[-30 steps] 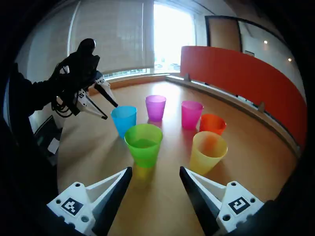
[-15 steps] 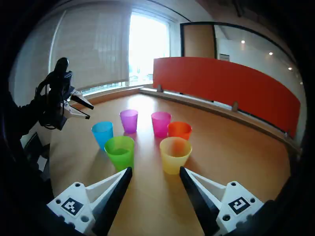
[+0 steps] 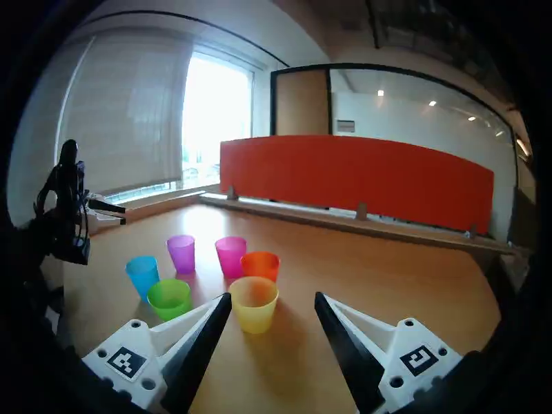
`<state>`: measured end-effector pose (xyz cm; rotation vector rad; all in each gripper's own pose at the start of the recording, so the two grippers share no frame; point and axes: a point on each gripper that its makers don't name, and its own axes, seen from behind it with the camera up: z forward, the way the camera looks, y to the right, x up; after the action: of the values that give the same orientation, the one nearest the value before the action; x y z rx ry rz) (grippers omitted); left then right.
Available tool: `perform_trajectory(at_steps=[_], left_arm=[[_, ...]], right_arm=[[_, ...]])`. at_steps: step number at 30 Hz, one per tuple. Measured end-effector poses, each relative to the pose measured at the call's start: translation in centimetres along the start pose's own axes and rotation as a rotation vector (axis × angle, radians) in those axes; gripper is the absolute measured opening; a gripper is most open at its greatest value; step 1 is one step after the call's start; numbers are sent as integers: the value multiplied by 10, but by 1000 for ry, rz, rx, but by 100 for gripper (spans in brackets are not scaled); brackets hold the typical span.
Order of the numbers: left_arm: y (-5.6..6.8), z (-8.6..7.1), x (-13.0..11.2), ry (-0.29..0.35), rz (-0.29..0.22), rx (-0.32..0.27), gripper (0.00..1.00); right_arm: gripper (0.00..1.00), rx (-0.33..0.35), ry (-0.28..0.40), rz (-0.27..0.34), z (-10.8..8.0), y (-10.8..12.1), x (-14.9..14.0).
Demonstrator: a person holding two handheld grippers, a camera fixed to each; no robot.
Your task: Pour water
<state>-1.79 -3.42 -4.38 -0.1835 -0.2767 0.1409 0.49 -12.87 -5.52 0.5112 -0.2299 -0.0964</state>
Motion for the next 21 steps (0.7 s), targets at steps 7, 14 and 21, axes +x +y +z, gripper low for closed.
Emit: perform_trajectory(at_steps=[7, 14, 21], left_arm=[[-3, -2, 13, 70, -37, 48, 82], [-13, -7, 31, 151, -78, 118, 82], [-15, -10, 40, 200, -132, 138, 82]], right_arm=[[93, -105, 68, 24, 1, 28, 15], [93, -246, 171, 48, -4, 62, 45], [93, -385, 277, 21, -19, 92, 78]])
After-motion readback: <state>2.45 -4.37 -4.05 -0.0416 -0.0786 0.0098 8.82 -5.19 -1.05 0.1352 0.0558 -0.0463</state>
